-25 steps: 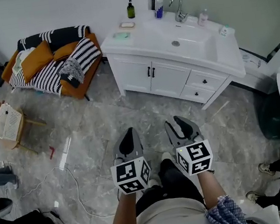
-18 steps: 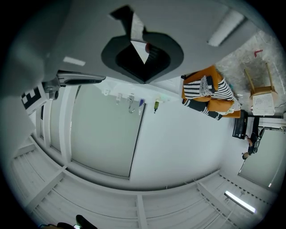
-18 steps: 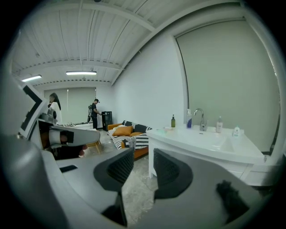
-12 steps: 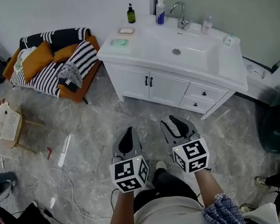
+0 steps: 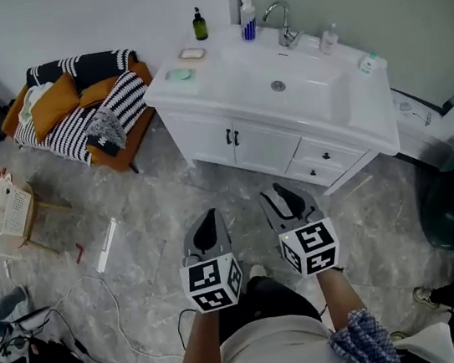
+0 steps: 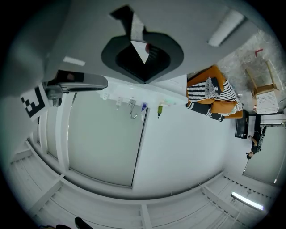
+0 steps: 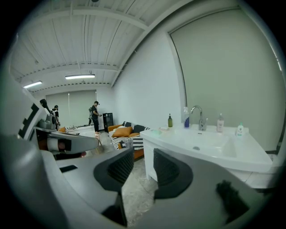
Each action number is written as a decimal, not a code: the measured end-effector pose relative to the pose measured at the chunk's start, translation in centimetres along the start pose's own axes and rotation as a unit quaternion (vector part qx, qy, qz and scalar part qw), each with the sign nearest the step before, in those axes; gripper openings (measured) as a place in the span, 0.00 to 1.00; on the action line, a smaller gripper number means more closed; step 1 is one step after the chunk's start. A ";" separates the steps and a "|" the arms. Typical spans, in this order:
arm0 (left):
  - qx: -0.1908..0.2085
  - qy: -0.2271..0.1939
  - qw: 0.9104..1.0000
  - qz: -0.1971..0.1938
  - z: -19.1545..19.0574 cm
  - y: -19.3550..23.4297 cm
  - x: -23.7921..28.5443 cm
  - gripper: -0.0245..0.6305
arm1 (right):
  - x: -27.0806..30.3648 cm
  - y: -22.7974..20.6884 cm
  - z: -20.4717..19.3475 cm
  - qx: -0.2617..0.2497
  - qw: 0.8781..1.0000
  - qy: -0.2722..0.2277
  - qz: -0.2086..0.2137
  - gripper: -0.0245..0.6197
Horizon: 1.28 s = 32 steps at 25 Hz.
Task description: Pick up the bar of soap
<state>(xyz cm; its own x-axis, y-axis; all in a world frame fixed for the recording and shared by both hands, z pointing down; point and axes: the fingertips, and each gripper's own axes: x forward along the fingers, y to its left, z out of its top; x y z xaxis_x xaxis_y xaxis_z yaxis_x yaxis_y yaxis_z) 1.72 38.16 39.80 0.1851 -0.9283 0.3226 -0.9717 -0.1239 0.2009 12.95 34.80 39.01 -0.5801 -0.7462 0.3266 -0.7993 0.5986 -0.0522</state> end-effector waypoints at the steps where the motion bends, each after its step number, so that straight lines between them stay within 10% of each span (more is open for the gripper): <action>1: 0.000 0.005 1.000 0.002 -0.2 -0.2 0.4 0.05 | -0.1 -0.4 0.1 0.001 1.000 -0.001 0.000 0.24; 32: -0.001 -0.009 1.000 0.002 3.6 4.2 9.5 0.05 | 8.5 -3.9 4.1 0.004 1.000 -0.023 0.008 0.24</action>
<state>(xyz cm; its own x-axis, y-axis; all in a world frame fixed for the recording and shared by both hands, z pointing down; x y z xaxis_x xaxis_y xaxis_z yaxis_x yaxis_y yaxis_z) -1.11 27.60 40.38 0.1774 -0.9354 0.3059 -0.9725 -0.1189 0.2005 10.46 24.96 38.15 -0.5986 -0.7496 0.2826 -0.7914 0.6080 -0.0637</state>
